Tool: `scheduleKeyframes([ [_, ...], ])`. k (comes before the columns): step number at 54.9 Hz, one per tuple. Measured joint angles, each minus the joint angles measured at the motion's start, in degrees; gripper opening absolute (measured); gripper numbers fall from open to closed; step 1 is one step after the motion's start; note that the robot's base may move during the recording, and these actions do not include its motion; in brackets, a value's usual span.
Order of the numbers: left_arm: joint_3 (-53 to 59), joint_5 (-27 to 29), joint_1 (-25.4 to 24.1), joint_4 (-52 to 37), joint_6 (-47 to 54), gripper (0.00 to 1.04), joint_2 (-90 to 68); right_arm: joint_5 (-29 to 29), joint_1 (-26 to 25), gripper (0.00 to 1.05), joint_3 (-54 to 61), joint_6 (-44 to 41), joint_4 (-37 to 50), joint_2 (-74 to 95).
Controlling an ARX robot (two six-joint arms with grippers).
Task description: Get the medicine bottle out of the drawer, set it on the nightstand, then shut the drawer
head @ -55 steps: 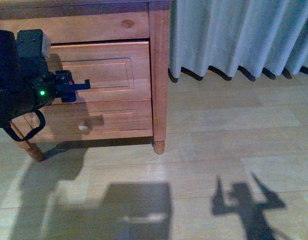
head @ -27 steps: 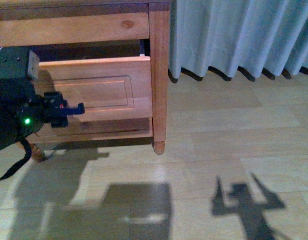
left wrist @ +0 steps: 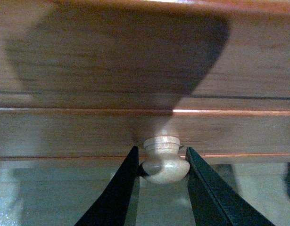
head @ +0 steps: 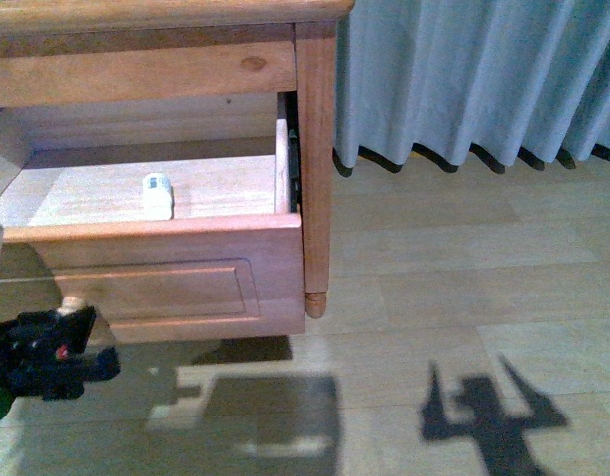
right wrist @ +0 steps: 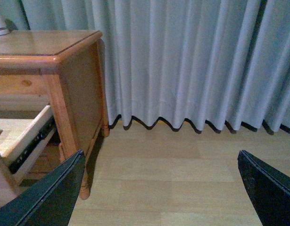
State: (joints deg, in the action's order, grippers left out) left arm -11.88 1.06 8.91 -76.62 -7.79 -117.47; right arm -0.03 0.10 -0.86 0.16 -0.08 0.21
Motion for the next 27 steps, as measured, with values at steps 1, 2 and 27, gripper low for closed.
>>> scheduleKeyframes([
  [1, 0.44, -0.04, 0.00, -0.42, -0.07, 0.26, -0.07, 0.00, 0.00, 0.98, 0.00, 0.00, 0.00, 0.00],
  [2, 1.29, -0.07, 0.00, -1.29, -0.15, 0.26, -0.24, 0.00, 0.00, 0.98, 0.00, 0.00, 0.00, 0.00],
  [27, 11.58, -0.68, 2.19, 10.62, -6.23, 0.78, 13.22, 0.00, 0.00, 0.98, 0.00, 0.00, -0.02, 0.00],
])
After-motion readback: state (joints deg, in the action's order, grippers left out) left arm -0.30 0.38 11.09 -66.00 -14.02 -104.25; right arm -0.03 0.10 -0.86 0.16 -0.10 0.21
